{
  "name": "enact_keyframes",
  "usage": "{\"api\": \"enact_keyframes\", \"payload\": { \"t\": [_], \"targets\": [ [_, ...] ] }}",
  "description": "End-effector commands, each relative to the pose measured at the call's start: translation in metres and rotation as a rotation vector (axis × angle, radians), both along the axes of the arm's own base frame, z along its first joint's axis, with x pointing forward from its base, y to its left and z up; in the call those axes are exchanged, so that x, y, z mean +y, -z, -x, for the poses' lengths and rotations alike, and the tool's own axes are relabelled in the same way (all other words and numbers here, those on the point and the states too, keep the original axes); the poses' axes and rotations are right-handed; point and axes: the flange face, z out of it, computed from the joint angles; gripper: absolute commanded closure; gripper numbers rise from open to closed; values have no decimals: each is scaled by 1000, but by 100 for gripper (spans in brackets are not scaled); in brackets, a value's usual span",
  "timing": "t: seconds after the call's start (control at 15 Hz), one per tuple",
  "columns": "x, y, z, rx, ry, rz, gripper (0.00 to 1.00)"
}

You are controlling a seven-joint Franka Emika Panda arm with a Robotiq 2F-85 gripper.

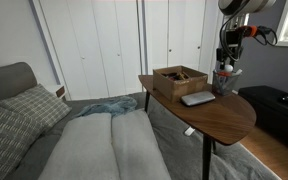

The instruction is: Pick up the white golf ball from the cardboard box and put it in the gray pen holder

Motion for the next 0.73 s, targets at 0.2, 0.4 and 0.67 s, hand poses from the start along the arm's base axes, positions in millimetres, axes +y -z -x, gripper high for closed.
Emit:
{"api": "enact_keyframes", "payload": {
  "t": [0.2,0.4,0.67],
  "targets": [
    [3,-22,5,-51,-16,-10,0],
    [9,-48,19,-140,-137,-61,0],
    [9,-58,16,-142,-168,-51,0]
  ]
}}
